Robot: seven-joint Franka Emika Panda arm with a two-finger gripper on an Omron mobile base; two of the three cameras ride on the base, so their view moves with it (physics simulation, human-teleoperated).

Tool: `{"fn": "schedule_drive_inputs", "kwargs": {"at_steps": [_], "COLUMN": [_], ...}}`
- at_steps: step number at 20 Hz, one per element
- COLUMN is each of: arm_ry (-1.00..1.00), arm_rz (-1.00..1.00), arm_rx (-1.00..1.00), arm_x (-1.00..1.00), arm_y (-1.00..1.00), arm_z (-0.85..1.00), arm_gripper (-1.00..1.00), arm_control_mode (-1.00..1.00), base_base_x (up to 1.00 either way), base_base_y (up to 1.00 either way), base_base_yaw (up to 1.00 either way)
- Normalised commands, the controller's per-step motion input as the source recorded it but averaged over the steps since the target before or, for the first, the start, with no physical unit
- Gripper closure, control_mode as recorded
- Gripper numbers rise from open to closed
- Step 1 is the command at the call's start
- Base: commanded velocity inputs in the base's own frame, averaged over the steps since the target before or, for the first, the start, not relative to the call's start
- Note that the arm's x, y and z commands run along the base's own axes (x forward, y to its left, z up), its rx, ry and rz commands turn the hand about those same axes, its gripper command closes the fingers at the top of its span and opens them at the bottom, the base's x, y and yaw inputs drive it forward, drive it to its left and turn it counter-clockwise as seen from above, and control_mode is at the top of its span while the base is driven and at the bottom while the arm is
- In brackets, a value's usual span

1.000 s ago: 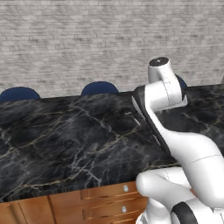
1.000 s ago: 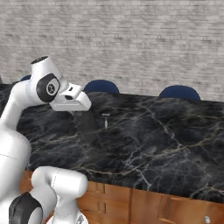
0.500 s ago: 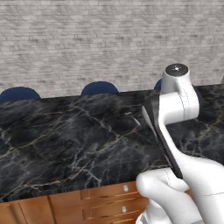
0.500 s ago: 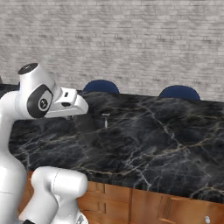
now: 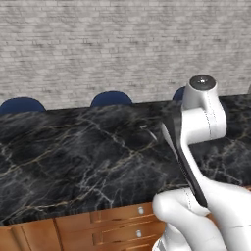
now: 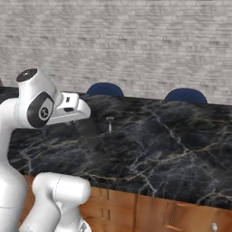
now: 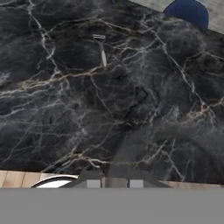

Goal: Pick the jar and jar from the dining table and place them in the open cabinet. Close the cabinet after placing the objects.

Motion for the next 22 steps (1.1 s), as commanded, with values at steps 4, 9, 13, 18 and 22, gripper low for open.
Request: {"fn": "schedule_drive_inputs", "kwargs": {"at_steps": [4,9,13,18,22], "arm_ry": [0.00,0.00,0.00,0.00,0.00], "arm_rz": [0.00,0.00,0.00,0.00,0.00], "arm_rx": [0.00,0.00,0.00,0.00,0.00], "arm_x": [0.00,0.00,0.00,0.00,0.00], "arm_y": [0.00,0.00,0.00,0.00,0.00], "arm_z": [0.00,0.00,0.00,0.00,0.00], "arm_gripper": [1.00,1.00,1.00,1.00,1.00], "arm_control_mode": [1.00,1.00,1.00,1.00,1.00], "base_base_x": [-0.87,-0.98,-0.73,-0.35,-0.07], "base_base_y": [-0.12,-0.23,-0.29,-0.08,-0.02], "base_base_yaw": [0.00,-0.05,-0.20,-0.39,-0.56]}}
